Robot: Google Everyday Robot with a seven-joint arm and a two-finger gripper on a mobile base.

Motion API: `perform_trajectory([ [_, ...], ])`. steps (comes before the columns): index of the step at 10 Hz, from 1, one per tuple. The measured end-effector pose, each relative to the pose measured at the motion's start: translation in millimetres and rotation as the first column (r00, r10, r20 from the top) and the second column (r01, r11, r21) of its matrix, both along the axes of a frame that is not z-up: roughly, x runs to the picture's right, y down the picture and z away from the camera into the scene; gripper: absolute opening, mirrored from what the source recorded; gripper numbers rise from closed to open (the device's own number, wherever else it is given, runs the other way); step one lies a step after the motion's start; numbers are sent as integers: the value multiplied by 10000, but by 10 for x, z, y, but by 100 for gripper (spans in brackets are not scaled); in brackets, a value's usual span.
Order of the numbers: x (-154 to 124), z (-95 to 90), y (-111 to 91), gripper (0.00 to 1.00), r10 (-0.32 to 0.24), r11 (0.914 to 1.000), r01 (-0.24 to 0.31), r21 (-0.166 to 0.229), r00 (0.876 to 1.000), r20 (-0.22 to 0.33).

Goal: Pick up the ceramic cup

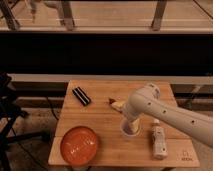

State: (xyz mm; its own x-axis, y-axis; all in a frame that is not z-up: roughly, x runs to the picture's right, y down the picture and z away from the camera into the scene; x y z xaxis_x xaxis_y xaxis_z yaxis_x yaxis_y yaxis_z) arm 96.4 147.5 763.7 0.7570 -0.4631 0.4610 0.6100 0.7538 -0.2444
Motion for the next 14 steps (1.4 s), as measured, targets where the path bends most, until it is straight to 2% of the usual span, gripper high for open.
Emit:
perform_trajectory([
  [14, 23, -28, 116, 100, -63, 9985, 76, -548, 9997, 252],
])
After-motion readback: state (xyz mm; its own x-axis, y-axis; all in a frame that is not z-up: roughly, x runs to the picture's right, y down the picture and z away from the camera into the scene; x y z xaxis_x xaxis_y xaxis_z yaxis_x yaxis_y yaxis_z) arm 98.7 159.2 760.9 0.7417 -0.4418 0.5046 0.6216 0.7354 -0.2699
